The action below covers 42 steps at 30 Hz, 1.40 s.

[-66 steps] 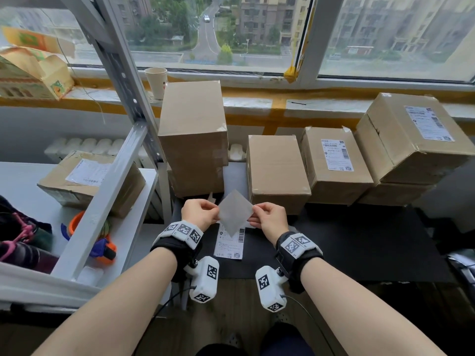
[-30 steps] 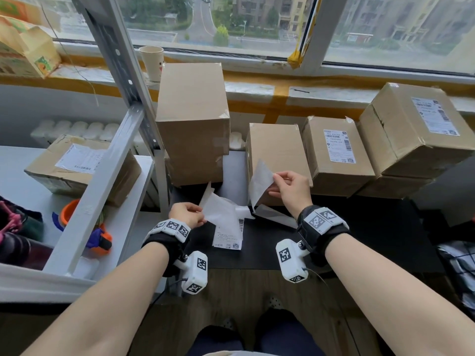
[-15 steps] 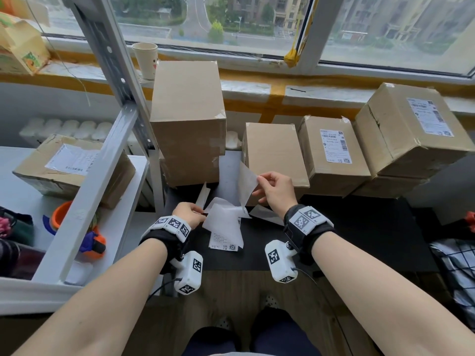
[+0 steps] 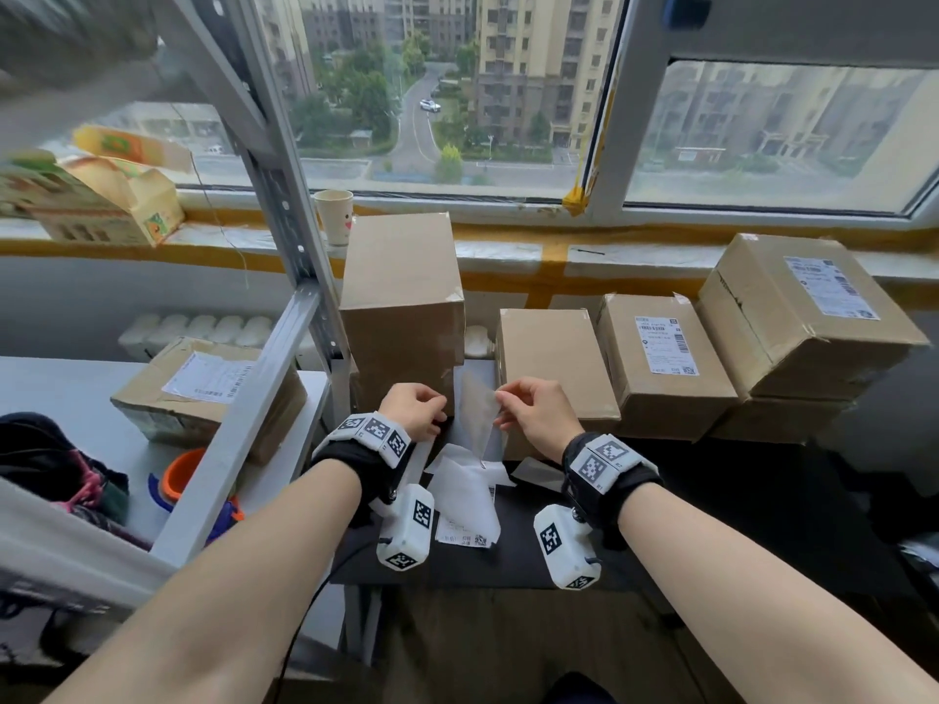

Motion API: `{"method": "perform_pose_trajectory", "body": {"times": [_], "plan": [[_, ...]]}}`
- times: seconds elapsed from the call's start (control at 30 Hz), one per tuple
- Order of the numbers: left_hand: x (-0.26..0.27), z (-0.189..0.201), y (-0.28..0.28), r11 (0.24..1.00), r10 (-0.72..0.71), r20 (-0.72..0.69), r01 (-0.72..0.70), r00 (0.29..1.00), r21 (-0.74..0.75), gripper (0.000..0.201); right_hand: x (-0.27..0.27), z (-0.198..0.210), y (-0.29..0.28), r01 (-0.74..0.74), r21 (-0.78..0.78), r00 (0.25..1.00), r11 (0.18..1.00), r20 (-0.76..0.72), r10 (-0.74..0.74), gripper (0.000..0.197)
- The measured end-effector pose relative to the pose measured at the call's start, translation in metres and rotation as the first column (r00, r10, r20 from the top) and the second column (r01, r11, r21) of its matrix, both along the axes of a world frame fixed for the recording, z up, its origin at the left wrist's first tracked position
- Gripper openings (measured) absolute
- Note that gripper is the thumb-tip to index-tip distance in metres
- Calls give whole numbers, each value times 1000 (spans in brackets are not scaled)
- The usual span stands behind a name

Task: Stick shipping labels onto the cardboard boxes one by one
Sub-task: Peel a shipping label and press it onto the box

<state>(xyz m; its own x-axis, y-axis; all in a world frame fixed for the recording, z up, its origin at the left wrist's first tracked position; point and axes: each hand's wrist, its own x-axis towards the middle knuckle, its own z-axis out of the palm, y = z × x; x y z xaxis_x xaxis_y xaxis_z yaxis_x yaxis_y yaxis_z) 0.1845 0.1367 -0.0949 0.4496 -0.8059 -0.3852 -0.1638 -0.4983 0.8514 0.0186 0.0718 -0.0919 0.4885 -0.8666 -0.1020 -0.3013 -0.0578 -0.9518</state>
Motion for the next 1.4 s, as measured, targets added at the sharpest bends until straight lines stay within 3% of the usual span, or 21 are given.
{"method": "perform_pose_trajectory", "body": {"times": [0.17,0.43,0.53,0.67,1.0,1.23,1.4], "plan": [[0,17,-2,994,106,-37,-105,994,42,38,-2,11,7,-86,-39,996,996,4,86,16],[-4,22,1,989,141,-90,-137,986,50,33,-10,14,16,-203,-212,967,956,-194,162,16],[-6,20,2,987,157,-102,-154,982,32,30,-13,10,19,-200,-229,967,953,-205,153,15],[-7,16,4,993,119,-44,-118,992,22,14,-18,6,21,-154,-185,980,970,-150,127,14],[-23,16,0,992,91,-5,-91,996,-93,11,-36,1,12,-14,-26,996,1000,-86,12,27],[-46,16,-28,991,29,-30,-33,999,-129,7,-53,-4,-19,213,-22,971,977,-111,-214,7],[-60,9,-61,993,47,-81,-55,996,-107,7,-64,-8,-46,250,4,958,968,-144,-247,17]]}}
